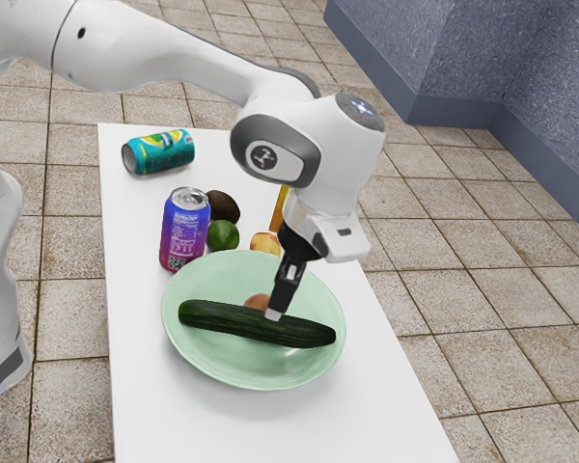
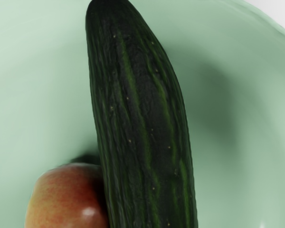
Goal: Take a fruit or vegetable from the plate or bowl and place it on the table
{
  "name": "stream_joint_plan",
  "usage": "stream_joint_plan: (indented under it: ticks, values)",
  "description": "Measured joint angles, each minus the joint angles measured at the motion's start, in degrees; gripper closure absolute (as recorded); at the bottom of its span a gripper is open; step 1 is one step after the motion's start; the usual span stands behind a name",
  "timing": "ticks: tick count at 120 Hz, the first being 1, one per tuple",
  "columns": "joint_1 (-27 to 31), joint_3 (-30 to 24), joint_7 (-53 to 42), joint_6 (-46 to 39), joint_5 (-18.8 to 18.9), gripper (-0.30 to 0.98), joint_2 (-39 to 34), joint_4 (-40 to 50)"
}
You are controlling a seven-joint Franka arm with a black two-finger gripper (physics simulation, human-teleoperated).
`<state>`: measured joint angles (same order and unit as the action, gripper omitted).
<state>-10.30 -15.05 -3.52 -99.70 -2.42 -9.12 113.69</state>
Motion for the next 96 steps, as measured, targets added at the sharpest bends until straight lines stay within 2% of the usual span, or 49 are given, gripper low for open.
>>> stream_joint_plan:
  ticks: [96]
  values:
    - [-0.07,-0.46,-1.18,-6.06,-0.52,0.0,3.55,3.79]
